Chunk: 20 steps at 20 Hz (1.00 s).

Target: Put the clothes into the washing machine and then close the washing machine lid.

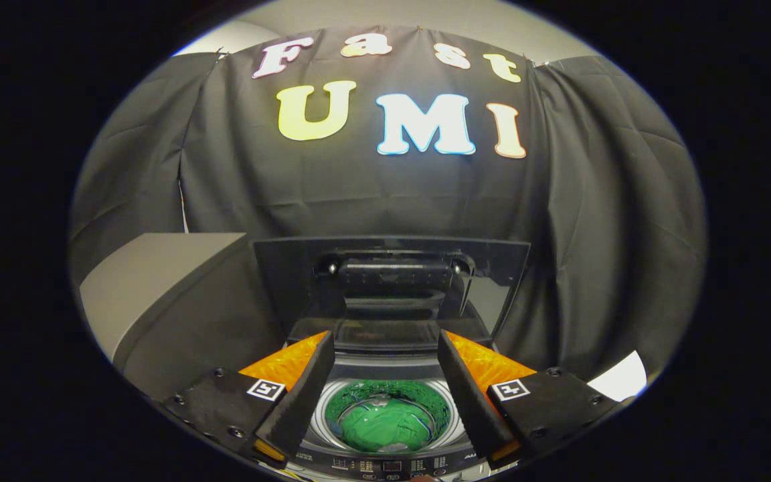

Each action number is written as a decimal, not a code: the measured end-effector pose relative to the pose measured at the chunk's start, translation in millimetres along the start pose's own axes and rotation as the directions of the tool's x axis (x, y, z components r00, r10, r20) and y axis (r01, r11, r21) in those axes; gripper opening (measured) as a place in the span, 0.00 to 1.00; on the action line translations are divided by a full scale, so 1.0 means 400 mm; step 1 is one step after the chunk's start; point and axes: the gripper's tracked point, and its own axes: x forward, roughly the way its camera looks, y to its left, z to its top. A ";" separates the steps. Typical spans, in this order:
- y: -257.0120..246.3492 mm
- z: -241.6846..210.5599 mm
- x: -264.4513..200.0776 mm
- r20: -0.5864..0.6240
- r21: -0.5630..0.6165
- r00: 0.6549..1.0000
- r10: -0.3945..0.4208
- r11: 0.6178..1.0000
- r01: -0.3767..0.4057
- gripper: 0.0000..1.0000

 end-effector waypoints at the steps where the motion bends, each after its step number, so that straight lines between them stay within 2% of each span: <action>1: -0.001 0.017 0.001 0.013 -0.001 1.000 -0.001 1.000 0.001 0.96; 12: 0.019 0.190 0.056 0.137 -0.013 0.990 0.014 1.000 -0.012 0.96; 20: 0.024 0.276 0.148 0.196 -0.031 0.981 0.000 0.999 0.006 0.96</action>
